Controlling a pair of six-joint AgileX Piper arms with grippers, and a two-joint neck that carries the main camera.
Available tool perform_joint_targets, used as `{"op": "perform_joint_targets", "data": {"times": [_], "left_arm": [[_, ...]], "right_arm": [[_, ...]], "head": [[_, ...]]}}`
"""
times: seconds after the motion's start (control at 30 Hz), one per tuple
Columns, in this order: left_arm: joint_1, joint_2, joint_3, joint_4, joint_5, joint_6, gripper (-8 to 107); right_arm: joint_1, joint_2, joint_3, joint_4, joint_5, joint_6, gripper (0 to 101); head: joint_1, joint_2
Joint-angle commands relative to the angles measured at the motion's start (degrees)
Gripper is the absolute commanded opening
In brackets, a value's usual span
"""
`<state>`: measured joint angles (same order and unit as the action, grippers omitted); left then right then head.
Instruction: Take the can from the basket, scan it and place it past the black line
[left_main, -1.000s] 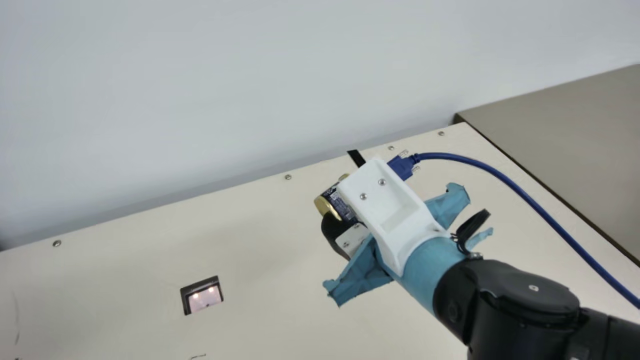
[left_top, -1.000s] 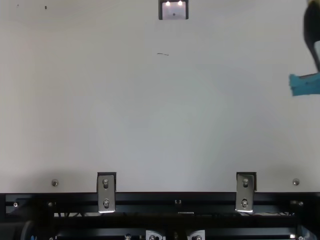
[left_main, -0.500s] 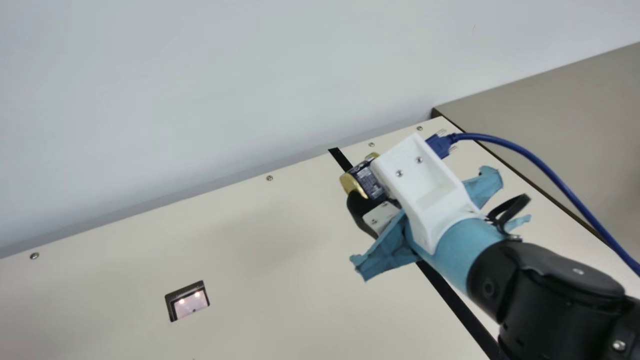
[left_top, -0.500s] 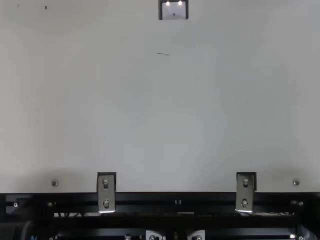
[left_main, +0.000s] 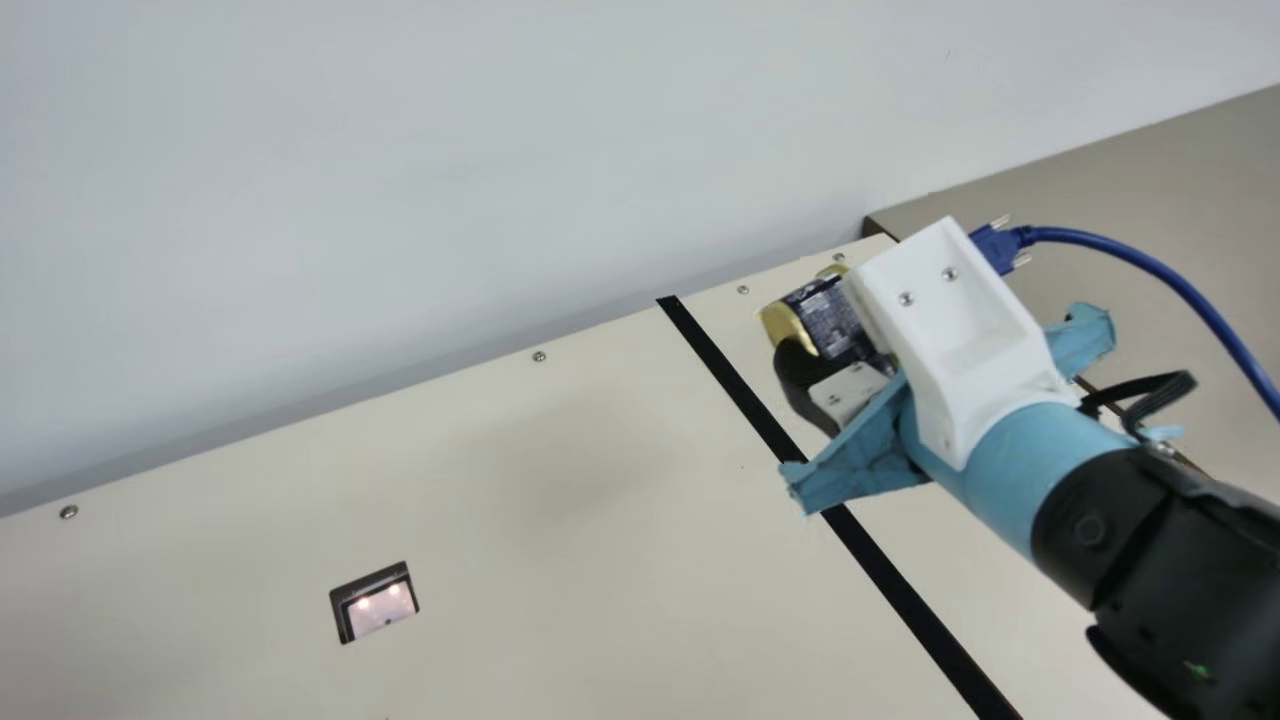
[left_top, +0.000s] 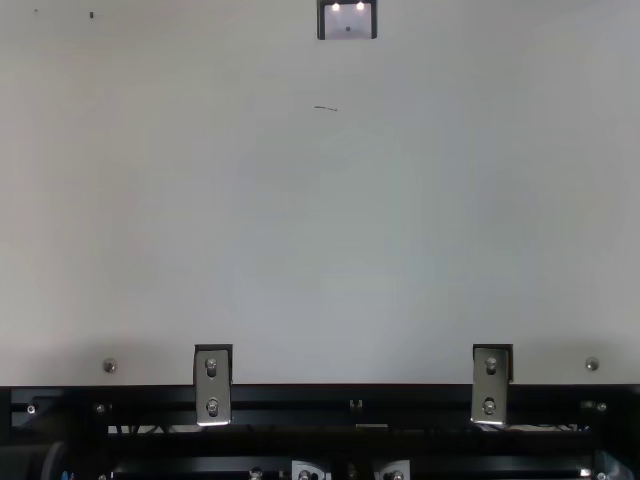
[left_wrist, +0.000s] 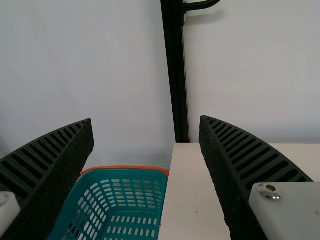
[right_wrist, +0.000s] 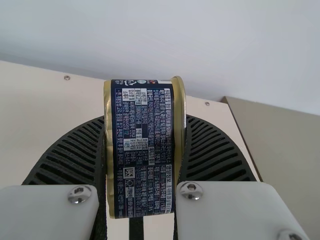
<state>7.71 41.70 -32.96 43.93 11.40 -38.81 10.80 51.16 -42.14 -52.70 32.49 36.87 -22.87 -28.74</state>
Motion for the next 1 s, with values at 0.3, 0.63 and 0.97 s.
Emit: {"op": "perform_joint_targets", "data": {"times": [0.3,0.63,0.97], "left_arm": [[0.0,0.0,0.0,0.0,0.0,0.0,90],[0.0,0.0,0.0,0.0,0.0,0.0,90],[0.0,0.0,0.0,0.0,0.0,0.0,90]], "right_arm": [[-7.2,-1.0,-1.4,6.1,-2.0,-8.8,0],[-15.4,-0.3,-3.3,14.6,-2.7,-20.4,0],[-24.8,2.9,-5.2,27.2,-2.6,-35.8,0]], "head": [[-2.1,-0.9],[-2.1,-0.9],[-2.1,-0.9]]}}
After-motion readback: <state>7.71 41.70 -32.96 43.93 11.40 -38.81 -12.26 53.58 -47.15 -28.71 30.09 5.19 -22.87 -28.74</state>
